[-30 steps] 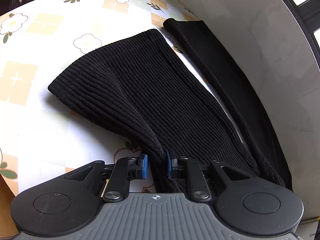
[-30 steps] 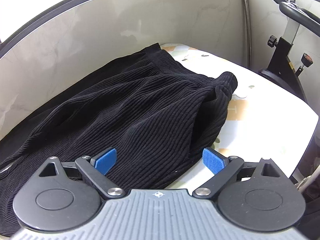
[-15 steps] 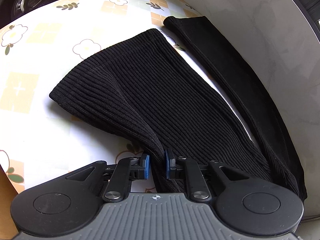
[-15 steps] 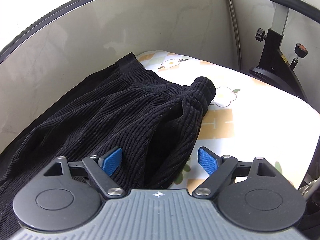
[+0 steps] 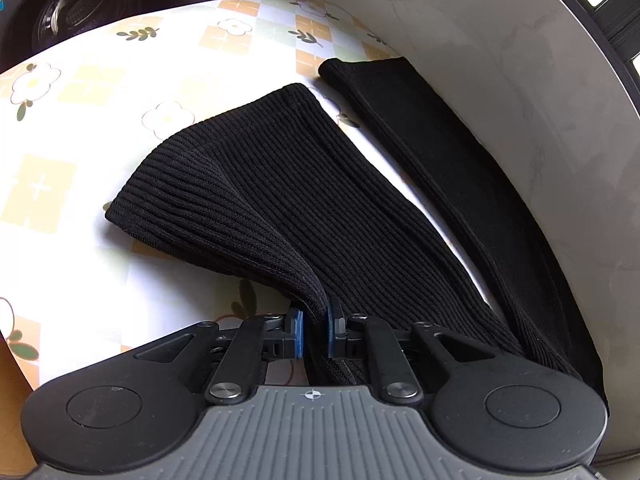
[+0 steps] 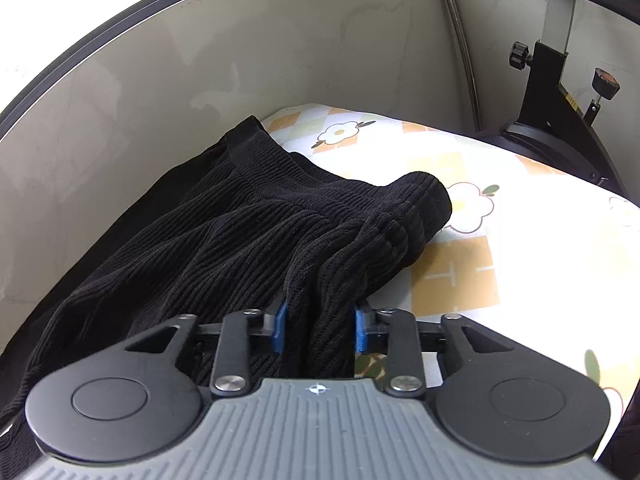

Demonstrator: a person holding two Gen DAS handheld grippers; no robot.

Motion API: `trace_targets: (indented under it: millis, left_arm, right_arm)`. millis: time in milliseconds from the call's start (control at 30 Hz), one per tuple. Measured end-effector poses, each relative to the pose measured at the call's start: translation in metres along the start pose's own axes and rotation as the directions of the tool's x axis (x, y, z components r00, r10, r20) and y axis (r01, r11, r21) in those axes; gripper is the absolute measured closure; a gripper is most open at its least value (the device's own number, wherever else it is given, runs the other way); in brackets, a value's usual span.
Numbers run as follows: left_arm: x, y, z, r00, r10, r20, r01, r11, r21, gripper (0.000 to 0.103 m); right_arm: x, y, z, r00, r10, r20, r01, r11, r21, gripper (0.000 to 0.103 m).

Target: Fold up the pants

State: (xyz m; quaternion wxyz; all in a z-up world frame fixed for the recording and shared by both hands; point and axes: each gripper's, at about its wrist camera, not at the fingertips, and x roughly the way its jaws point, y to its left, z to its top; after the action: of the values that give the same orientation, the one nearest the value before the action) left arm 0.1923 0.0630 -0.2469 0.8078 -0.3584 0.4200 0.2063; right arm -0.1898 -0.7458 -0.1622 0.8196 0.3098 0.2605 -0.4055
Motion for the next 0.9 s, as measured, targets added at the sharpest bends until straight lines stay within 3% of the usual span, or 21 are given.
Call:
trace_targets:
  millis: [200, 300, 500, 667, 733, 833, 900]
  left_arm:
    - [-0.062, -0.031, 0.015, 0.980, -0.143, 0.140, 0.129, 0.986, 0.103, 0.092]
    - [-0.101, -0.043, 0.022, 0.946, -0.239, 0.221, 0.215, 0.968, 0.129, 0.092]
    - [-0.179, -0.047, 0.023, 0.849, -0.388, 0.358, 0.337, 0.920, 0.198, 0.092]
    - [-0.231, -0.029, 0.011, 0.815, -0.450, 0.366, 0.400, 0.893, 0.207, 0.092]
    - [-0.241, -0.024, 0.003, 0.818, -0.452, 0.357, 0.395, 0.891, 0.224, 0.092]
    - [-0.236, -0.020, -0.003, 0.845, -0.444, 0.299, 0.399, 0.895, 0.200, 0.092]
    - [-0.226, -0.021, -0.003, 0.860, -0.433, 0.270, 0.396, 0.900, 0.182, 0.092]
  right_arm:
    - [-0.043, 0.017, 0.032, 0.995, 0.069, 0.076, -0.070, 0.998, 0.004, 0.084]
    - [-0.066, 0.032, 0.055, 0.986, 0.108, 0.124, -0.106, 0.994, -0.020, 0.085]
    - [-0.119, 0.042, 0.088, 0.964, 0.152, 0.216, -0.157, 0.988, 0.005, 0.086]
    - [-0.168, 0.022, 0.087, 0.951, 0.125, 0.283, -0.133, 0.991, 0.009, 0.086]
    - [-0.172, 0.010, 0.078, 0.966, 0.074, 0.248, -0.078, 0.997, 0.007, 0.086]
    - [-0.161, -0.008, 0.061, 0.992, -0.005, 0.125, -0.002, 0.999, 0.050, 0.086]
    - [-0.151, -0.015, 0.050, 0.997, -0.038, 0.070, 0.033, 0.996, 0.079, 0.086]
